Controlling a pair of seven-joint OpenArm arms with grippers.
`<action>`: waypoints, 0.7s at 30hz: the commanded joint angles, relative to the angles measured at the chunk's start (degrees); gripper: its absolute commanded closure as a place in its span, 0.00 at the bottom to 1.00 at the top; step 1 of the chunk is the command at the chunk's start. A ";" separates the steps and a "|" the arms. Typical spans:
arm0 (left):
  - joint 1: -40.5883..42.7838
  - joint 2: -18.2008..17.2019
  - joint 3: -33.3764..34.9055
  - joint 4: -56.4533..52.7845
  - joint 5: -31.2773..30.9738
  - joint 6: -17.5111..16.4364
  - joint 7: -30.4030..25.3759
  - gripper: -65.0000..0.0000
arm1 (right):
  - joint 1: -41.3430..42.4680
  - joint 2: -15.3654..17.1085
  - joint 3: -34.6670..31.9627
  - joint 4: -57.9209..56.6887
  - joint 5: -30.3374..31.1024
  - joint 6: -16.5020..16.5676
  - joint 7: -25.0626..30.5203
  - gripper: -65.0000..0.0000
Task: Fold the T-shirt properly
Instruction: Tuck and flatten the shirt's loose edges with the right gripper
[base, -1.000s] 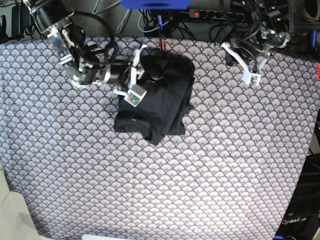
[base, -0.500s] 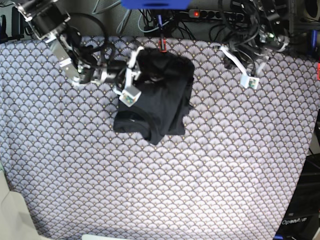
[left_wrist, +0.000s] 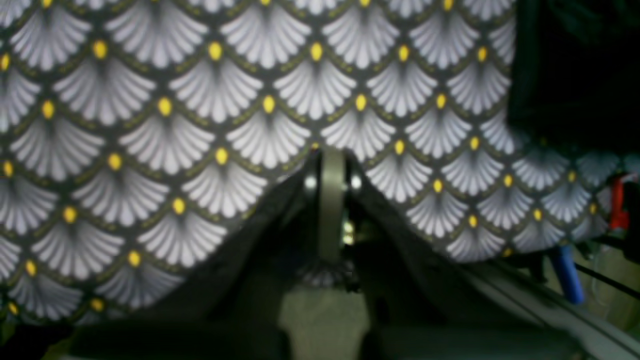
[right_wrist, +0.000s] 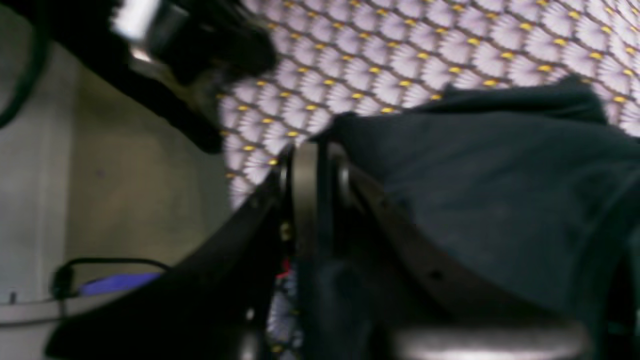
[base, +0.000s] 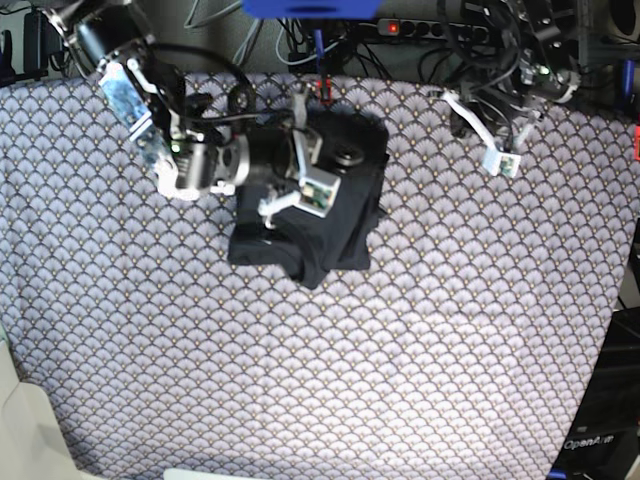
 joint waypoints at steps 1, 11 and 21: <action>-0.03 -0.17 -0.02 1.15 -0.75 -0.13 -0.79 1.00 | 1.66 -0.47 0.25 0.86 1.27 0.25 1.06 0.94; 0.85 -0.17 -0.02 1.15 -0.75 -0.13 -0.79 1.00 | 6.14 -2.93 -1.42 -13.03 1.27 0.25 6.51 0.94; 0.50 -1.84 -0.02 1.15 -0.75 -0.13 -0.79 1.00 | 8.34 -4.42 -8.54 -36.41 1.18 0.25 20.49 0.94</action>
